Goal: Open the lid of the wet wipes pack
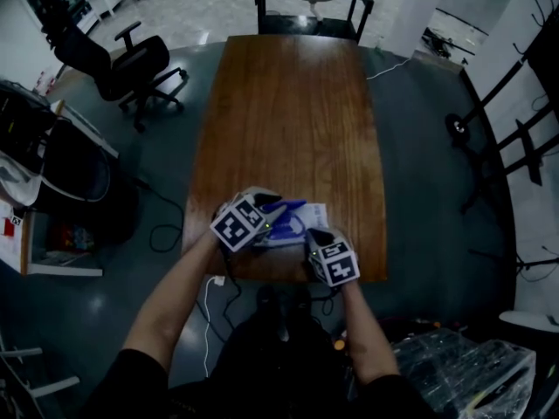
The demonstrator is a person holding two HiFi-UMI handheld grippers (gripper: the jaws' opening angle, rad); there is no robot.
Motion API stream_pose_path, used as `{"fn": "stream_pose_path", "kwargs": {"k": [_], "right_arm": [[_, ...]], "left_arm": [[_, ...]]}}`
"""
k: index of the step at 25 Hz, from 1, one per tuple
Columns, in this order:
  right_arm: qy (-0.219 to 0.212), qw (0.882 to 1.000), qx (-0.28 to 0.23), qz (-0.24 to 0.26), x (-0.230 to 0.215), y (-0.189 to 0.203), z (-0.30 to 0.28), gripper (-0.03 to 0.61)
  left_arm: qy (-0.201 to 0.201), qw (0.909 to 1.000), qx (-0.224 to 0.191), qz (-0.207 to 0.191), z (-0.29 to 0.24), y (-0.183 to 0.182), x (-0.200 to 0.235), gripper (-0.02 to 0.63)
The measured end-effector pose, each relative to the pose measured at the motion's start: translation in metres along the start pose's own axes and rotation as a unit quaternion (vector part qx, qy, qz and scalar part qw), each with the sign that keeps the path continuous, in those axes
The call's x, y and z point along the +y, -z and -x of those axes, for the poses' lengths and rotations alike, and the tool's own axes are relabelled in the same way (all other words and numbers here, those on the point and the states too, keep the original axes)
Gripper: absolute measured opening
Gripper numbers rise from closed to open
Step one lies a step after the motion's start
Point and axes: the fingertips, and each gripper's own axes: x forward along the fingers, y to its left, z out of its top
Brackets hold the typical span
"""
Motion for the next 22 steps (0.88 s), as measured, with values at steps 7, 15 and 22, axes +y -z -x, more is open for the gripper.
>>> {"fn": "stream_pose_path", "kwargs": {"k": [7, 15, 22], "right_arm": [[-0.003, 1.0, 0.009, -0.008, 0.005, 0.0, -0.002, 0.011], [0.001, 1.0, 0.0, -0.014, 0.006, -0.001, -0.003, 0.011], [0.006, 1.0, -0.001, -0.01, 0.001, -0.003, 0.003, 0.011]], "left_arm": [[-0.038, 0.9992, -0.009, 0.011, -0.01, 0.0, 0.031, 0.084], [-0.108, 0.9933, -0.02, 0.037, -0.013, 0.008, 0.056, 0.115], [-0.11, 0.9918, -0.019, 0.062, 0.007, 0.022, 0.051, 0.132]]}}
